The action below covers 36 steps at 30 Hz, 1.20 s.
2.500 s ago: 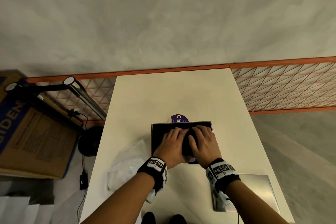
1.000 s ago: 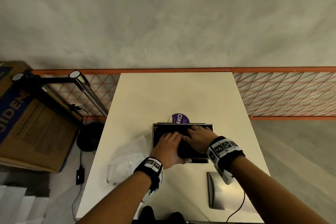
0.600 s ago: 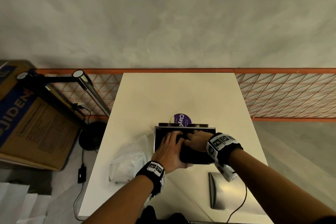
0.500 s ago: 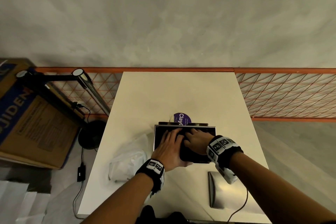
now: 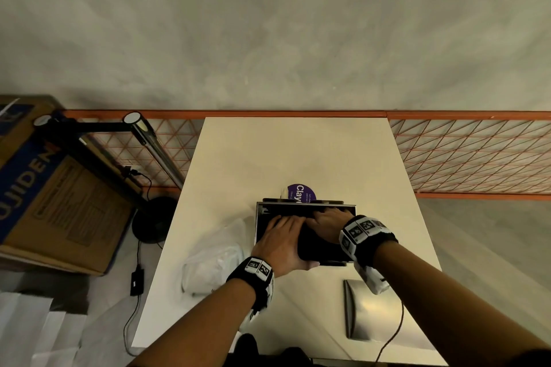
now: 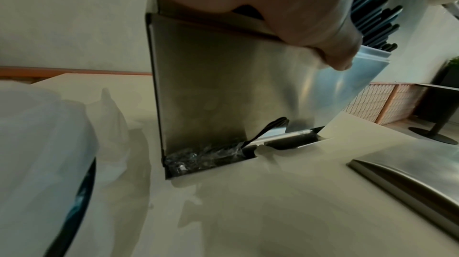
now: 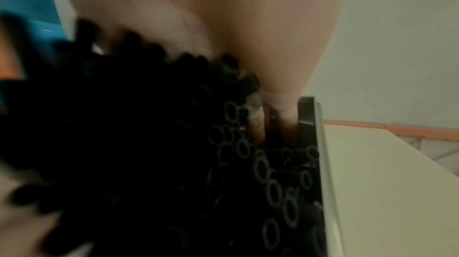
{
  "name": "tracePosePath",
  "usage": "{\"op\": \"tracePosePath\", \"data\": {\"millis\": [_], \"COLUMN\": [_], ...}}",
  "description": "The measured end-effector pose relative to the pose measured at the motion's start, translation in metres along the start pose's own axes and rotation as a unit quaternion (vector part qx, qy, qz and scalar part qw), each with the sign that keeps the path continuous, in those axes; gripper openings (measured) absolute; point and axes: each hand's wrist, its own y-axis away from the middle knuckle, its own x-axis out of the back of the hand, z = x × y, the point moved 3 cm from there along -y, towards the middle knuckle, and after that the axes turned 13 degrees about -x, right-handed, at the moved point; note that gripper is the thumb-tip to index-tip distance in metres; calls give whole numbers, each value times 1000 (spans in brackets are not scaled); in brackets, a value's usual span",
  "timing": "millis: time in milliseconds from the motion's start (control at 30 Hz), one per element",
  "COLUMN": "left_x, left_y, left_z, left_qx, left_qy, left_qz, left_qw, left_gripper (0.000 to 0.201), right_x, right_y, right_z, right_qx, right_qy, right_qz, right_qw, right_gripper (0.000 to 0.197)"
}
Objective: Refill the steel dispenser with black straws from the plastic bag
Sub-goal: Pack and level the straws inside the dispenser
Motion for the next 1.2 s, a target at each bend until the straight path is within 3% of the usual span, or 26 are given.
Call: {"op": "tracePosePath", "data": {"millis": [167,300,500,767,1000,1200], "left_x": [0,-2,0,-3,-1,0], "left_y": [6,8,2,6,3,2], "left_z": [4,4,1,1,0,0], "left_qx": [-17,-22,-13,-18,-14,-10], "left_qy": [-16,-17,-21,-18,-14,-15], "left_qz": [15,18,-8,13,-3,-13], "left_qw": [1000,999,1000,1000,1000,1000], "left_gripper": [91,92,94,89,91,92], "right_x": [-12,-15,-17,-18,-2,-6], "right_y": [-25,-36,-45,-43,-27,-38], "right_z": [4,4,7,9,1,10], "right_qx": [-30,-19,-37,-42,-54,-58], "right_qy": [-46,-80,-101,-116,-152,-163], "right_qz": [-73,-51,-39,-59,-87,-95], "right_qw": [996,995,993,991,983,980], "right_gripper": [45,57,57,60,77,74]}}
